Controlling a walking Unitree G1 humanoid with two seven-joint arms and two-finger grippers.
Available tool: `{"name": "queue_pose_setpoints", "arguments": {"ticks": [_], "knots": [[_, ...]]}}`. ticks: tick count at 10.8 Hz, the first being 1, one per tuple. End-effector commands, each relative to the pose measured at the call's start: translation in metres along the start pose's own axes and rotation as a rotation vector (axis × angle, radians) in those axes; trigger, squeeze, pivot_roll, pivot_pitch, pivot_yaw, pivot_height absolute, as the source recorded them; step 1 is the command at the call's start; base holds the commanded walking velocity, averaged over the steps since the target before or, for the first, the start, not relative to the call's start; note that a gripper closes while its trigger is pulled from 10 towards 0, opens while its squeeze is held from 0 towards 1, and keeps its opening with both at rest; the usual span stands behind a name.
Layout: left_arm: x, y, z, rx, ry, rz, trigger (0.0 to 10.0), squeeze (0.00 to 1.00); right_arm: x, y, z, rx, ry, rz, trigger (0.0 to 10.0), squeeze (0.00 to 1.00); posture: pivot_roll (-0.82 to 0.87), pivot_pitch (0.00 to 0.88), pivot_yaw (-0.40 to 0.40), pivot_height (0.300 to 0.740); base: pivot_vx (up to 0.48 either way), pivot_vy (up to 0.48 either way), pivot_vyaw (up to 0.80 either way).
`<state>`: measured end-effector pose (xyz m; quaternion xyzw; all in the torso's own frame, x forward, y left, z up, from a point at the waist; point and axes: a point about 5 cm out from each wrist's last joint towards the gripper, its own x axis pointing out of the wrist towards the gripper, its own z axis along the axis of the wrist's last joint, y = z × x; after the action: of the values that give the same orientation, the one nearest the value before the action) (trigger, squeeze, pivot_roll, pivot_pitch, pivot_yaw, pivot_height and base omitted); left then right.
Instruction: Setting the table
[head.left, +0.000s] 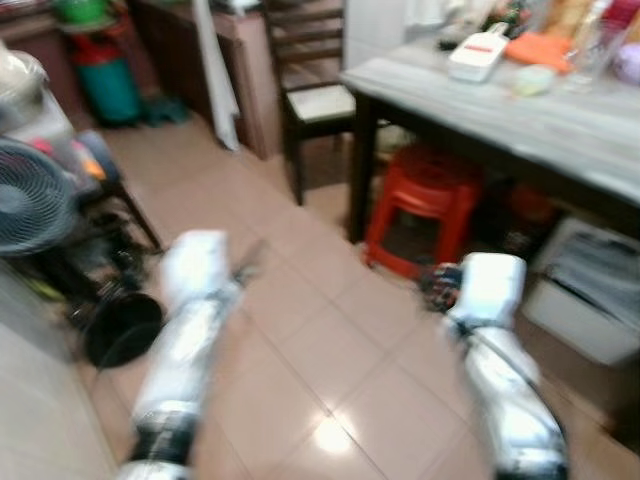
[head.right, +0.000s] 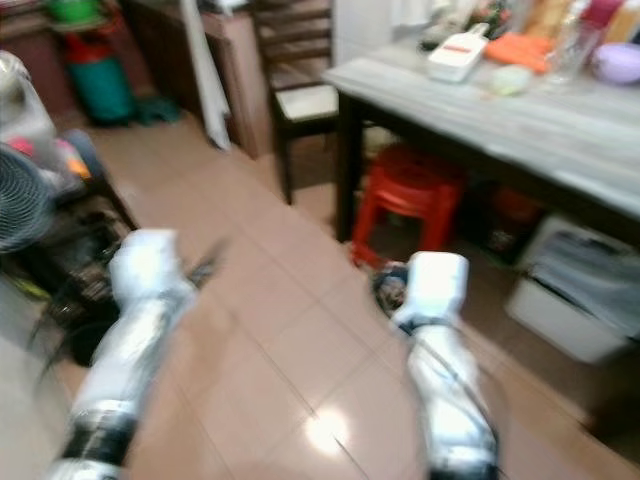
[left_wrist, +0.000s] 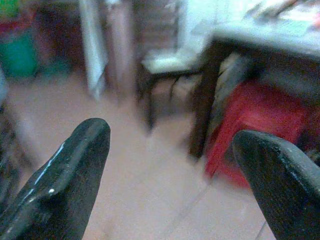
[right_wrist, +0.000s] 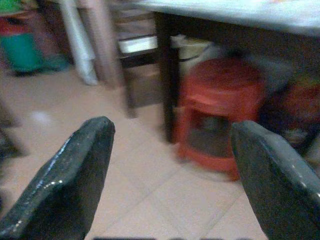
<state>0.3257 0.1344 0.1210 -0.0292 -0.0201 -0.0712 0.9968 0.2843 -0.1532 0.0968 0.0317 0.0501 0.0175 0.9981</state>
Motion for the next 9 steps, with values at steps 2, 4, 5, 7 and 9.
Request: {"name": "queue_pose_setpoints", "arguments": {"ticks": [2,4,5,7,9], "knots": [[-0.014,0.015,-0.026,0.016,0.098,0.051,10.0,0.00,-0.002,-0.010,0.000,-0.009,0.002,-0.018,10.0,0.00,-0.06,0.000,0.086,0.740,0.000,0.000,0.00],[-0.014,0.015,-0.025,0.011,0.096,0.052,10.0,0.00,-0.001,-0.007,0.008,-0.105,-0.043,0.002,10.0,0.00,-0.06,0.000,0.084,0.740,0.000,0.000,0.00],[-0.012,0.017,-0.025,0.000,0.088,0.051,10.0,0.00,0.001,-0.006,0.018,-0.164,-0.106,-0.008,10.0,0.00,-0.06,0.000,0.089,0.740,0.000,0.000,0.00],[-0.025,0.032,-0.035,0.024,0.099,0.100,10.0,0.00,-0.005,-0.016,0.013,-0.155,-0.094,-0.066,10.0,0.00,-0.07,0.000,0.099,0.740,0.000,0.000,0.00],[-0.030,0.033,-0.038,0.014,0.106,0.119,10.0,0.00,-0.010,-0.020,0.010,-0.152,-0.100,-0.080,0.0,0.00,-0.08,0.000,0.098,0.740,0.000,0.000,0.00]]}}
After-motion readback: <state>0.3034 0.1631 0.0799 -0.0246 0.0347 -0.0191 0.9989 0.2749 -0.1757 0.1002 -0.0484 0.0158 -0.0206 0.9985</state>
